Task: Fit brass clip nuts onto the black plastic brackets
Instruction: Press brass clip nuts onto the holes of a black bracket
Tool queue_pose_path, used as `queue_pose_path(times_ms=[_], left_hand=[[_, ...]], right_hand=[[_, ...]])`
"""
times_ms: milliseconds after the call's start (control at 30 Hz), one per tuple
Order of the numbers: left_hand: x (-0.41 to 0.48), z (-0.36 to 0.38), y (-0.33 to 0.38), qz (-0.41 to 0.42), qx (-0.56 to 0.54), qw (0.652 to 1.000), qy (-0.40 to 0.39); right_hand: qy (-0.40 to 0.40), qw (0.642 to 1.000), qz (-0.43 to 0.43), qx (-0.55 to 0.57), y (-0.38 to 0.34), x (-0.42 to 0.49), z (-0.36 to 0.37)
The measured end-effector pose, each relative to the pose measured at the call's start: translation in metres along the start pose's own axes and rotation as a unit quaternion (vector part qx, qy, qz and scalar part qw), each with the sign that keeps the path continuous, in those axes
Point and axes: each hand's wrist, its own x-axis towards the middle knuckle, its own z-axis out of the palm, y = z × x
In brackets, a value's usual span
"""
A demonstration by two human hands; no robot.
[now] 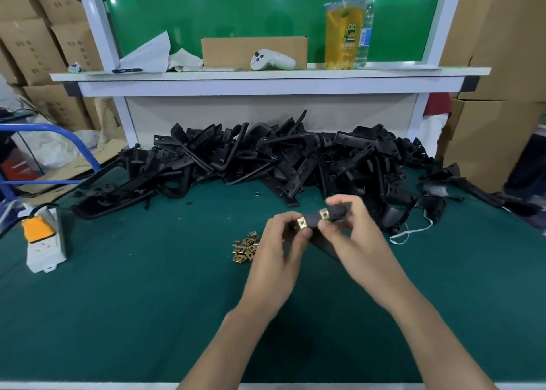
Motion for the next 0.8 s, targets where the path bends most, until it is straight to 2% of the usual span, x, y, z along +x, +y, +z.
queue_pose_path(times_ms=[67,167,233,400,533,633,733,800], left_hand=[[0.001,0.007,0.010,0.006,0.016,1.000,-0.005],[0.002,0.017,0.025,-0.010,0.026,0.999,-0.041],[-0.001,0.027,0.034,-0.010,0.038,0.997,-0.062],[-0.012,0.061,0.059,-0.011,0.043,0.997,-0.068],[-0.021,0.102,0.081,-0.032,-0.044,0.994,-0.100],[-0.029,0.138,0.107,-0.079,-0.150,0.976,-0.138],[-0.041,0.191,0.141,-0.021,-0.056,0.981,-0.183],[-0.059,0.229,0.175,0.052,-0.024,0.972,-0.228]], right_hand=[[0.006,0.991,0.082,0.109,0.006,0.002,-0.012],[0.036,0.959,0.181,0.216,0.018,-0.001,-0.021],[0.078,0.941,0.218,0.245,0.025,-0.006,-0.027],[0.164,0.949,0.214,0.161,0.029,-0.016,-0.053],[0.246,0.946,0.202,0.065,0.022,-0.025,-0.087],[0.298,0.936,0.187,0.026,0.018,-0.043,-0.119],[0.371,0.904,0.210,-0.029,0.021,-0.072,-0.164],[0.459,0.847,0.246,-0.109,0.021,-0.097,-0.200]])
